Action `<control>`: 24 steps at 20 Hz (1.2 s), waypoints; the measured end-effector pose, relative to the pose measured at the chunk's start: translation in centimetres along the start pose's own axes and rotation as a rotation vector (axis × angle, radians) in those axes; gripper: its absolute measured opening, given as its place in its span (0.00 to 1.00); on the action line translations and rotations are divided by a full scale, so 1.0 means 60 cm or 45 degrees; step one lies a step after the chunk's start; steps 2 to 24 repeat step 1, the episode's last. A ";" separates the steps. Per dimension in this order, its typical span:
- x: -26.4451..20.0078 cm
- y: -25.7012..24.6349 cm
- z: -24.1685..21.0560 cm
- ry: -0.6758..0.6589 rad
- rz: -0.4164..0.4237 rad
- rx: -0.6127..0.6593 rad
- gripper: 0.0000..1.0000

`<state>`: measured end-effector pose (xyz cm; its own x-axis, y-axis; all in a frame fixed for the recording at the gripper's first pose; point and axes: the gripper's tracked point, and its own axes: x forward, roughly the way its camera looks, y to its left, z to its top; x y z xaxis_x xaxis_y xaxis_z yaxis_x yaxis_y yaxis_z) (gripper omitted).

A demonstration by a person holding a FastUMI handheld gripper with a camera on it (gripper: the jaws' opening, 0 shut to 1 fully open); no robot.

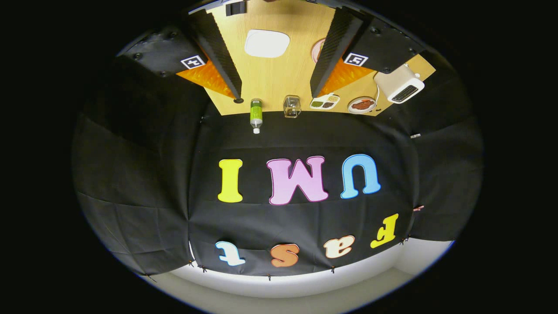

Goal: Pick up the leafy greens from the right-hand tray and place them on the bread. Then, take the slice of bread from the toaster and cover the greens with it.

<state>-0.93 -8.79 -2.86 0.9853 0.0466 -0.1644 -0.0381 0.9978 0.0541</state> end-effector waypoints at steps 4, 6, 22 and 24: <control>0.001 0.007 0.001 -0.004 0.004 -0.005 0.99; 0.001 0.007 0.001 -0.004 0.004 -0.005 0.99; 0.001 0.007 0.001 -0.004 0.004 -0.005 0.99; 0.001 0.007 0.001 -0.004 0.004 -0.005 0.99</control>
